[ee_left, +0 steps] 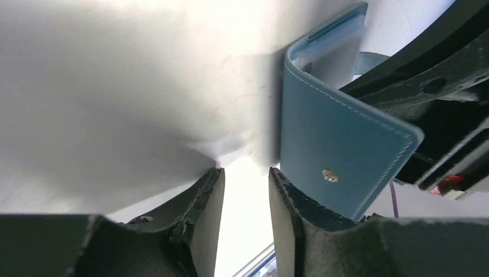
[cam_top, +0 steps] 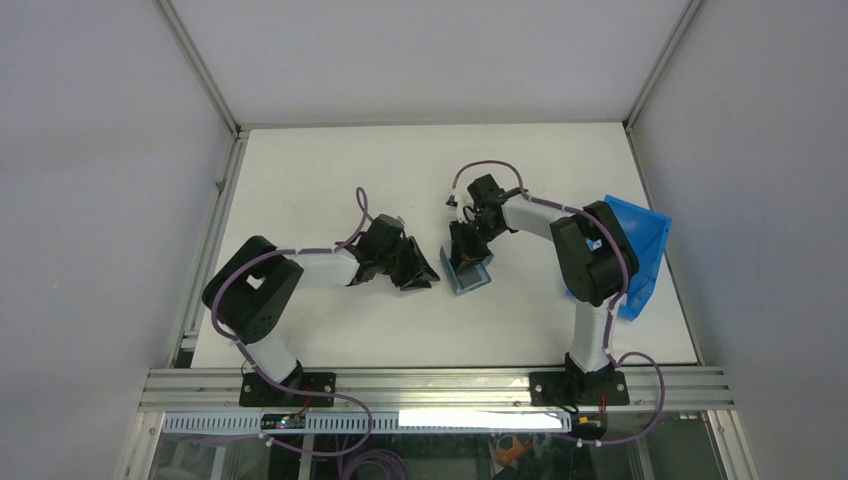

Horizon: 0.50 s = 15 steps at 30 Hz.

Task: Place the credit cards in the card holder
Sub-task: Open the card holder at the center of the board.

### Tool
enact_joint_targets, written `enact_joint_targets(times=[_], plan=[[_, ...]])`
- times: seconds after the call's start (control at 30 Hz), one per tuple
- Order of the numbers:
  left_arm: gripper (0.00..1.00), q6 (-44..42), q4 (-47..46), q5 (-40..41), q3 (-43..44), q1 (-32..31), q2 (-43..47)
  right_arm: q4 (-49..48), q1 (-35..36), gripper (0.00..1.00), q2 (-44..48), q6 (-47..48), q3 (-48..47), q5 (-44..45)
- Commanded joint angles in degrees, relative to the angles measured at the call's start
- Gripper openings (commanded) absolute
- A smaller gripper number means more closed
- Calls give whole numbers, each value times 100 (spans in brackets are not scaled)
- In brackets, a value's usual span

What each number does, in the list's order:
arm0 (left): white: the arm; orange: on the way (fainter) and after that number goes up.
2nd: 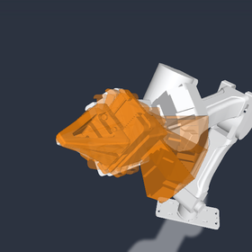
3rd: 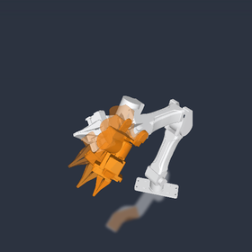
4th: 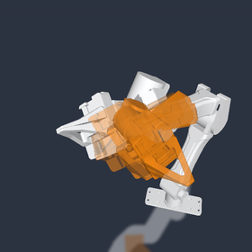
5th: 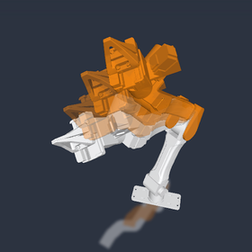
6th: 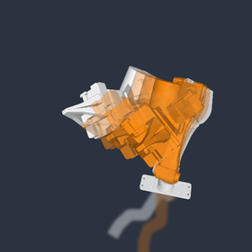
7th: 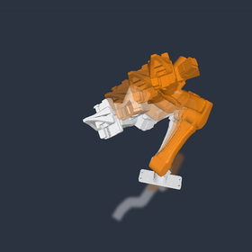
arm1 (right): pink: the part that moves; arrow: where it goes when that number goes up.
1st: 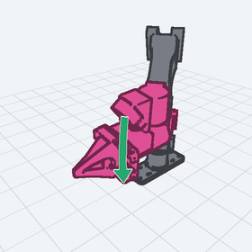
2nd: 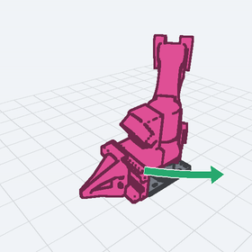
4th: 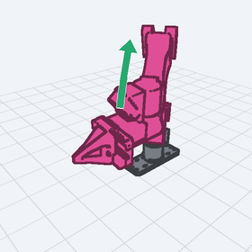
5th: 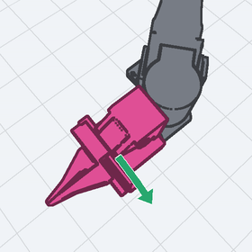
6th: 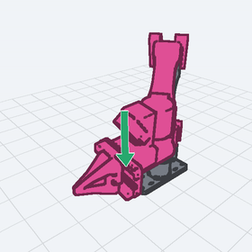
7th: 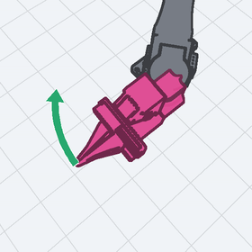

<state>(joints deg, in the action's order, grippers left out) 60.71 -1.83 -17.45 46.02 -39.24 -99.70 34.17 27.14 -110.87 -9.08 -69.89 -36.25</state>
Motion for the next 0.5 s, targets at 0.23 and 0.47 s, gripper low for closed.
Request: enact_joint_targets(times=[0.23,0.47], plan=[[56,10,218,455,-679,218,2534,416,983,19,-242,494,-614,1903],[35,69,196,329,-221,114,2199,589,1105,21,-358,586,-805,1890]])
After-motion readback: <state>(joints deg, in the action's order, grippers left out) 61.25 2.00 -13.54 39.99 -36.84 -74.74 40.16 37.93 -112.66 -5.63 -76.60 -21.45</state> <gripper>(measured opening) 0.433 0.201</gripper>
